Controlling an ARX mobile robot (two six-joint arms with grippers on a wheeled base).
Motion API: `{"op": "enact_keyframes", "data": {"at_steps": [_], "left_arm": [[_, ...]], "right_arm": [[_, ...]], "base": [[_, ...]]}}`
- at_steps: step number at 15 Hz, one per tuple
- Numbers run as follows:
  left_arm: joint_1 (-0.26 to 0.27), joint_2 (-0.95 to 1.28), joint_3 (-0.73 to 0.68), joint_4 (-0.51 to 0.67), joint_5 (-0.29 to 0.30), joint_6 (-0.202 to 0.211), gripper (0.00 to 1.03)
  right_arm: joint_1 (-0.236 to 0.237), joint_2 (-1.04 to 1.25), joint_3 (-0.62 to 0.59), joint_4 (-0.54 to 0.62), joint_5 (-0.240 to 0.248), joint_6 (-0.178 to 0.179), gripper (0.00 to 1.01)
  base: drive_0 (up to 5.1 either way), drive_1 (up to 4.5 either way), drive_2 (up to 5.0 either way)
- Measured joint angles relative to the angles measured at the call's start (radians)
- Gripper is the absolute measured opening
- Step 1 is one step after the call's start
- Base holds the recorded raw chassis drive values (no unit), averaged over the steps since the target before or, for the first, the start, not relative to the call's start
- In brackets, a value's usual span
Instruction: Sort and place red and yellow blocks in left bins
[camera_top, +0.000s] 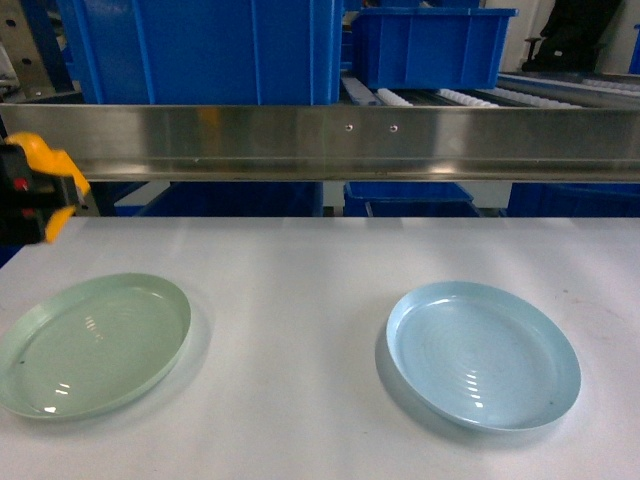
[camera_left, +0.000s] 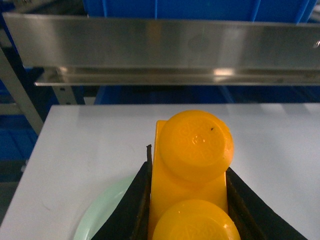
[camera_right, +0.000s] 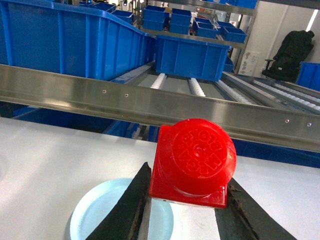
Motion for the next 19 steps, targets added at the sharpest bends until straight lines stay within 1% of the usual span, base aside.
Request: {"op": "enact_keyframes", "data": {"at_steps": [1, 3, 5, 7, 11, 19], "left_arm": [[0.002, -0.056, 0.000, -0.021, 0.001, 0.001, 0.28], [0.014, -0.121, 0.007, -0.035, 0.009, 0.025, 0.28], [0.026, -0.143, 0.050, 0.006, 0.066, 0.023, 0.28], [0.026, -0.158, 0.067, 0.010, 0.072, 0.023, 0.28], [0.021, -0.156, 0.066, 0.006, 0.080, 0.023, 0.28], [0.026, -0.156, 0.066, 0.005, 0.075, 0.023, 0.27]], "right_arm": [[0.000, 0.000, 0.000, 0.000, 0.000, 0.000, 0.29], [0.000, 0.000, 0.000, 0.000, 0.000, 0.000, 0.29], [0.000, 0.000, 0.000, 0.000, 0.000, 0.000, 0.29], [0.000, 0.000, 0.000, 0.000, 0.000, 0.000, 0.29], [0.000, 0.000, -0.001, 0.000, 0.003, 0.000, 0.29], [0.000, 0.000, -0.003, 0.000, 0.003, 0.000, 0.29]], "base": [[0.0, 0.00, 0.0], [0.0, 0.00, 0.0], [0.0, 0.00, 0.0], [0.0, 0.00, 0.0], [-5.0, 2.46, 2.5], [-5.0, 2.50, 2.5]]}}
